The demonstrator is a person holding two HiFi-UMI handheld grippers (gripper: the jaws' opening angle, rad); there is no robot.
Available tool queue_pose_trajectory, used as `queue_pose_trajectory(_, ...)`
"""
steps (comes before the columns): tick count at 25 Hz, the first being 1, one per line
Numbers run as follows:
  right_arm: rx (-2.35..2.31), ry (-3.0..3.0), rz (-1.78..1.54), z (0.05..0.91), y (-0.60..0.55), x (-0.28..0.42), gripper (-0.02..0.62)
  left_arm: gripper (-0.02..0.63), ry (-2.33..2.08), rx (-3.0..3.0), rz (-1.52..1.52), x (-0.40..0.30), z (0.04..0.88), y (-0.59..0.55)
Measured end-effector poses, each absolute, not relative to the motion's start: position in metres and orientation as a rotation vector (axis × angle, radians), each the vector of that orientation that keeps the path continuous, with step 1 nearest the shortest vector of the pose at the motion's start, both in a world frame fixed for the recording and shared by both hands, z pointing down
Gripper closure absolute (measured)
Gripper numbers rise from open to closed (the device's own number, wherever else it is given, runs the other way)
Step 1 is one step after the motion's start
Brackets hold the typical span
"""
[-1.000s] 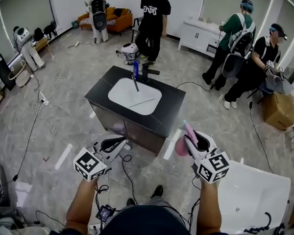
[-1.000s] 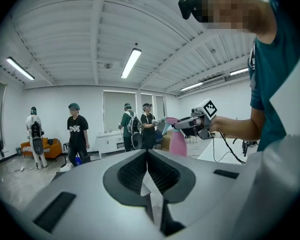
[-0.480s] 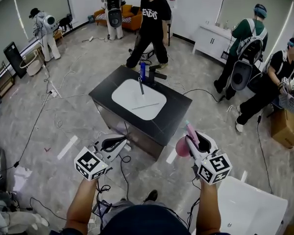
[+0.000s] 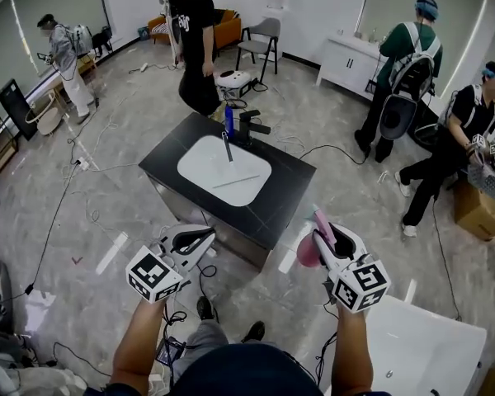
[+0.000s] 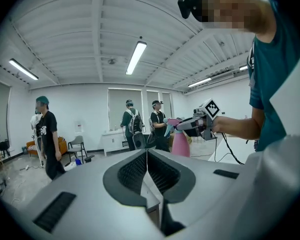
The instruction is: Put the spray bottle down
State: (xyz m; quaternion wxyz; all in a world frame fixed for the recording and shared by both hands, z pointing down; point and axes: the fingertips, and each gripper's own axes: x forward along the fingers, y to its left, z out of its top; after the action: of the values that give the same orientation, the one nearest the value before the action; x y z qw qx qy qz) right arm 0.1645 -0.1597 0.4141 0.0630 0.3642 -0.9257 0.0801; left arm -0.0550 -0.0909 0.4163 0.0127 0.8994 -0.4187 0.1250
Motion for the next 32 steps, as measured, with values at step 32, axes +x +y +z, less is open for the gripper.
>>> queue_pose_trajectory(32, 1.480, -2.689, 0.197, 0.436, -0.265, 0.086, 0.462, 0.601, -0.818, 2.992, 0.439, -0.155, 0.437, -0.230)
